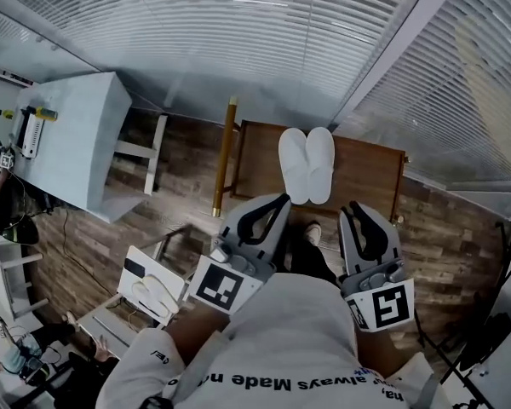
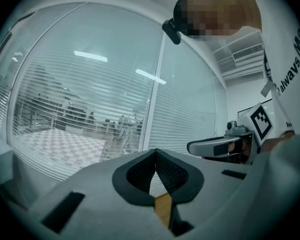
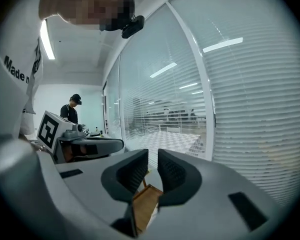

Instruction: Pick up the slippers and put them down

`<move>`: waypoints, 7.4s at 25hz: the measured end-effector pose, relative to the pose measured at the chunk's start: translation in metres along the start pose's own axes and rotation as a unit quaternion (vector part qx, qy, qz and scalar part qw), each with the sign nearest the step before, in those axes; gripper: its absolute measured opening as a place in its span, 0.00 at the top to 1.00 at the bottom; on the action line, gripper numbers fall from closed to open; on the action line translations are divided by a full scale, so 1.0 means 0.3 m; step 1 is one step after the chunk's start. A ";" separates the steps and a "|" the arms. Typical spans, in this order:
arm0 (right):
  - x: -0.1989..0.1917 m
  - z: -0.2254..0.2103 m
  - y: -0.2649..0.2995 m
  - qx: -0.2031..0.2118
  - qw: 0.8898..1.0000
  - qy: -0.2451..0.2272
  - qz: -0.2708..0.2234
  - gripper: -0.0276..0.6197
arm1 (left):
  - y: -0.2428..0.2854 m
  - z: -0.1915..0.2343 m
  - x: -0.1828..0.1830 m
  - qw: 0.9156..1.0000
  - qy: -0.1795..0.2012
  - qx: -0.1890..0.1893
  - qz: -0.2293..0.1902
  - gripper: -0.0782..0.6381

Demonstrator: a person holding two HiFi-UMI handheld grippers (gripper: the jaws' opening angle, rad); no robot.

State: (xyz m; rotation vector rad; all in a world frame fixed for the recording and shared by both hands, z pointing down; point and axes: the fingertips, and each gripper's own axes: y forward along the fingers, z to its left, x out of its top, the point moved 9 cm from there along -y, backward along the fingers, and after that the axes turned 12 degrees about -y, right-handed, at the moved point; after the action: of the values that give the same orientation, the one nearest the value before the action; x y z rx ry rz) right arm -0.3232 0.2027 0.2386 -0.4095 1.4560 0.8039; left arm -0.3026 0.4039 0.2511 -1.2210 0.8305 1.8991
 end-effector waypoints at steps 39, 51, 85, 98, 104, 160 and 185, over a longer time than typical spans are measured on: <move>-0.970 0.032 0.421 -0.034 0.981 0.094 0.166 0.75 | 0.237 0.402 -0.730 0.997 -0.018 0.021 0.070 0.87; -1.197 0.047 0.531 -0.042 0.972 0.103 0.208 0.71 | 0.283 0.500 -0.917 0.994 -0.032 0.036 0.098 0.87; -1.216 0.006 0.678 -0.113 0.981 0.002 0.158 0.69 | 0.325 0.581 -0.934 0.993 -0.061 0.053 0.084 0.87; -0.965 -0.054 0.557 -0.120 0.985 -0.004 0.127 0.69 | 0.308 0.478 -0.720 0.996 -0.053 0.041 0.055 0.87; -0.834 -0.101 0.505 -0.118 0.986 -0.005 0.120 0.69 | 0.305 0.424 -0.595 0.998 -0.038 0.032 0.047 0.87; 0.293 -0.075 -0.135 0.023 0.997 -0.065 -0.023 0.71 | -0.128 -0.082 0.294 0.998 0.025 -0.016 -0.053 0.87; 0.265 0.002 -0.380 -0.142 0.989 -0.038 -0.012 0.72 | -0.023 -0.200 0.238 0.982 0.033 -0.183 -0.018 0.87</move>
State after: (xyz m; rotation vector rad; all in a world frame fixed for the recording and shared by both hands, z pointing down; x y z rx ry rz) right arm -0.2496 0.1438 0.1366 -0.6035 1.2661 1.0009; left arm -0.2898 0.3747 0.1633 -1.5121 0.4973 2.0501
